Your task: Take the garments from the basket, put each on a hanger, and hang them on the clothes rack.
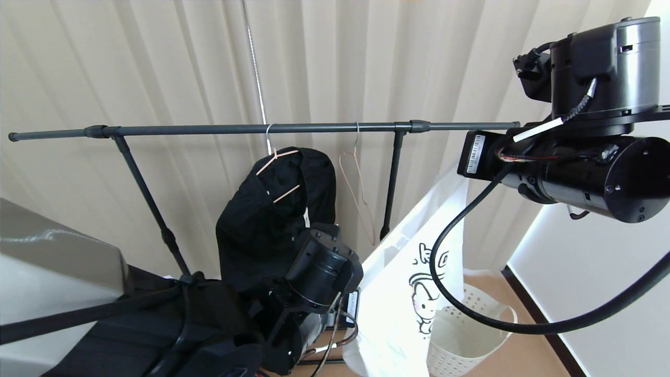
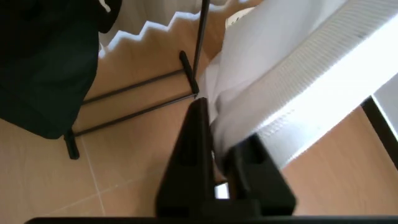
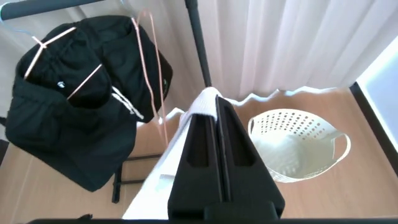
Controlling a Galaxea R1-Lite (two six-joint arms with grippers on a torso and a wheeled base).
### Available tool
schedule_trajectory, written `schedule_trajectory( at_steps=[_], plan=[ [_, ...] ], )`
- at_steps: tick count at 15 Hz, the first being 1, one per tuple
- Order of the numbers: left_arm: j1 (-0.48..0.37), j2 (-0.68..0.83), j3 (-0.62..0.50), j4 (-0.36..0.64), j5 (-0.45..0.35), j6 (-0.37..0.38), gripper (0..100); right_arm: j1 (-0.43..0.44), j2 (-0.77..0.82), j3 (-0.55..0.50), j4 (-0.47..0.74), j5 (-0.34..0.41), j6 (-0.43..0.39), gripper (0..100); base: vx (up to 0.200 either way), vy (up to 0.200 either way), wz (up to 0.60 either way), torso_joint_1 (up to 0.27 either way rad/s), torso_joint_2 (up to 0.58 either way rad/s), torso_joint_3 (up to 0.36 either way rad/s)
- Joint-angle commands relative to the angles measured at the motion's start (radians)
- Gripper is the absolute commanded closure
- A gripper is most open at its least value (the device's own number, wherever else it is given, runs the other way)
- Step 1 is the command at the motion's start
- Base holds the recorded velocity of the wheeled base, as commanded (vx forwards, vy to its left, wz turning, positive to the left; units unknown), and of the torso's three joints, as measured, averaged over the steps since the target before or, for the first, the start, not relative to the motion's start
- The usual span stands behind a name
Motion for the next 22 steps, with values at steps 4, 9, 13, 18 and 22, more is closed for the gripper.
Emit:
schedule_trajectory(
  at_steps=[4,9,13,18,22],
  plan=[
    [0.037,-0.102,-0.08,0.01,0.0,0.11,100,-0.046,0.001,0.062,0.009,0.009,-0.147,100,0.0,0.0,0.0,0.0,0.0,0.0],
    [0.115,-0.142,-0.199,0.125,-0.012,0.23,100,-0.029,-0.011,0.221,-0.025,0.047,-0.428,100,0.0,0.0,0.0,0.0,0.0,0.0],
    [0.162,-0.136,-0.288,0.129,-0.038,0.296,100,-0.032,0.047,0.238,-0.166,0.075,-0.429,100,0.0,0.0,0.0,0.0,0.0,0.0],
    [0.19,-0.142,-0.476,0.493,-0.141,0.308,100,-0.03,0.043,0.215,-0.193,0.073,-0.385,100,0.0,0.0,0.0,0.0,0.0,0.0],
    [0.211,-0.145,-0.55,0.628,-0.14,0.29,100,0.002,0.041,0.18,-0.193,0.073,-0.317,100,0.0,0.0,0.0,0.0,0.0,0.0]
  ],
)
